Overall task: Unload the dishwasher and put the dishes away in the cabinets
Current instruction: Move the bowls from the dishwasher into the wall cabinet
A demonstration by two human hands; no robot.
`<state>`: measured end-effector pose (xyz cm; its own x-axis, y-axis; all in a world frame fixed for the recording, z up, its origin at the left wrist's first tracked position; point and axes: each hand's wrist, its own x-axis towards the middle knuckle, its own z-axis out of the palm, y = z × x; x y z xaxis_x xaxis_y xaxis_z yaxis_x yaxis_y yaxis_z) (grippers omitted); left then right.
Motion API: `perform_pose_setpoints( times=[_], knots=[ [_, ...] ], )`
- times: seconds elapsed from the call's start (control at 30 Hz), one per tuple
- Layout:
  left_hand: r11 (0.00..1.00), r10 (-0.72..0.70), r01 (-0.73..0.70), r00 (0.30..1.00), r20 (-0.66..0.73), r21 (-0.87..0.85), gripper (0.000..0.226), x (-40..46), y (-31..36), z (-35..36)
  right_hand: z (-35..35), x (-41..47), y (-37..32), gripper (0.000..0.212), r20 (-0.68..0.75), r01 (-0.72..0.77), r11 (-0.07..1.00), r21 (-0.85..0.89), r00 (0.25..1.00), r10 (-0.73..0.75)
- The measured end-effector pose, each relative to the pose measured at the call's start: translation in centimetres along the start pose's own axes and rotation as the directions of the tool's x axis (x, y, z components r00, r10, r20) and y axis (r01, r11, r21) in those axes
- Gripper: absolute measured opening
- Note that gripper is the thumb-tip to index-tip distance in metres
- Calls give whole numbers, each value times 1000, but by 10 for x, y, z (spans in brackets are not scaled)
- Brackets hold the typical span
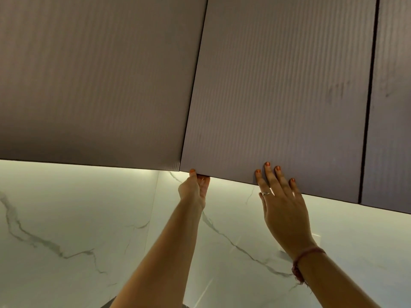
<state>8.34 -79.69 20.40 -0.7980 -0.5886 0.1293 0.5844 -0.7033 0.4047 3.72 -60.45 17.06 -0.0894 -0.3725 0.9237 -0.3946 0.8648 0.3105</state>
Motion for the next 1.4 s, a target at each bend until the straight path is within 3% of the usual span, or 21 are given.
perform_pose_setpoints(
  times=[0.07,0.37,0.63,0.9,1.17,1.4],
  knots=[
    [999,-7,7,1000,-12,33,16,1,-2,1,2,-1,0,52,-12,-5,1000,-7,1000,5],
    [996,-37,37,999,-3,86,21,-8,-3,-1,-2,-2,0,52,-12,-17,999,38,1000,18],
    [960,-119,98,991,66,264,25,-79,-31,-7,-35,-32,6,50,214,-110,983,147,974,77],
    [903,-254,203,963,88,379,13,-210,-98,-24,-137,-130,64,46,431,-341,918,202,873,230],
    [802,-370,333,929,-24,496,16,-371,-154,-80,-260,-269,117,42,547,-532,809,252,768,334],
    [698,-455,458,877,-153,551,15,-490,-168,-129,-364,-381,117,41,670,-727,644,237,603,433]
  ],
)
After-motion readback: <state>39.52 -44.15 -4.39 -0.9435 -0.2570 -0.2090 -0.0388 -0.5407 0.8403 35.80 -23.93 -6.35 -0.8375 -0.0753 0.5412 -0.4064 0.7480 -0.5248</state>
